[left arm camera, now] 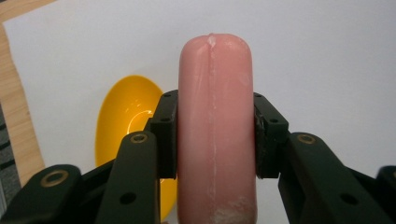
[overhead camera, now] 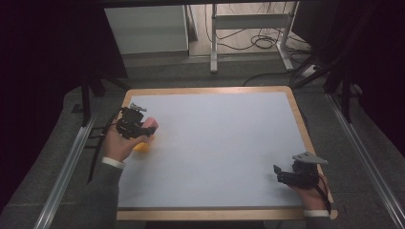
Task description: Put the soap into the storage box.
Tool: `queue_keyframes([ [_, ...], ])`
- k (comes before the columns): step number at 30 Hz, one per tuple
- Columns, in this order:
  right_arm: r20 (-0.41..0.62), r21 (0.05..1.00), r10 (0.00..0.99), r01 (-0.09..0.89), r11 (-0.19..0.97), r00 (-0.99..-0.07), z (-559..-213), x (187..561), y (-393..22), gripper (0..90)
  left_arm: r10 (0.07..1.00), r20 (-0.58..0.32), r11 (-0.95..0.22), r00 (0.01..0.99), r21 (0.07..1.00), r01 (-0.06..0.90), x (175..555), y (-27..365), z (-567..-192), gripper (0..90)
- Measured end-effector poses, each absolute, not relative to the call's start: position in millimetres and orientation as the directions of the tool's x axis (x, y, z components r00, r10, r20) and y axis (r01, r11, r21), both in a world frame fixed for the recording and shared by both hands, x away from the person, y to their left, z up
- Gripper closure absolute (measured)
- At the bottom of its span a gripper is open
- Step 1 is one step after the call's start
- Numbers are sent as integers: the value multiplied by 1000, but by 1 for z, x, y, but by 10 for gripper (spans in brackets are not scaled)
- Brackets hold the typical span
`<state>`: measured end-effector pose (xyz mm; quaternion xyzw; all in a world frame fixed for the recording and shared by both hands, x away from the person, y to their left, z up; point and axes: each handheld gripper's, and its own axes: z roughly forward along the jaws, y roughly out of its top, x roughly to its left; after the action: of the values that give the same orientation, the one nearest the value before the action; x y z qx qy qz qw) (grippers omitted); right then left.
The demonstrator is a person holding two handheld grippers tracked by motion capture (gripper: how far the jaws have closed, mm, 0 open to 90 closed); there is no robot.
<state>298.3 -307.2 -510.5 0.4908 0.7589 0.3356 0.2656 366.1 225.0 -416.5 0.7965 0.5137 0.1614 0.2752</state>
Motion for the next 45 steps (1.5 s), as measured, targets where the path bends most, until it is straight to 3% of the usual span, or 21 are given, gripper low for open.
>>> queue_keyframes([
  [24, -78, 766, 924, 571, 297, -375, -511, 298, -307, 111, 939, -37, -260, 342, 574, 776, 378, 255, -435, 601],
  [45, -80, 762, 924, 575, 298, -374, -513, 299, -306, 110, 953, -49, -236, 299, 501, 832, 398, 260, -472, 601],
])
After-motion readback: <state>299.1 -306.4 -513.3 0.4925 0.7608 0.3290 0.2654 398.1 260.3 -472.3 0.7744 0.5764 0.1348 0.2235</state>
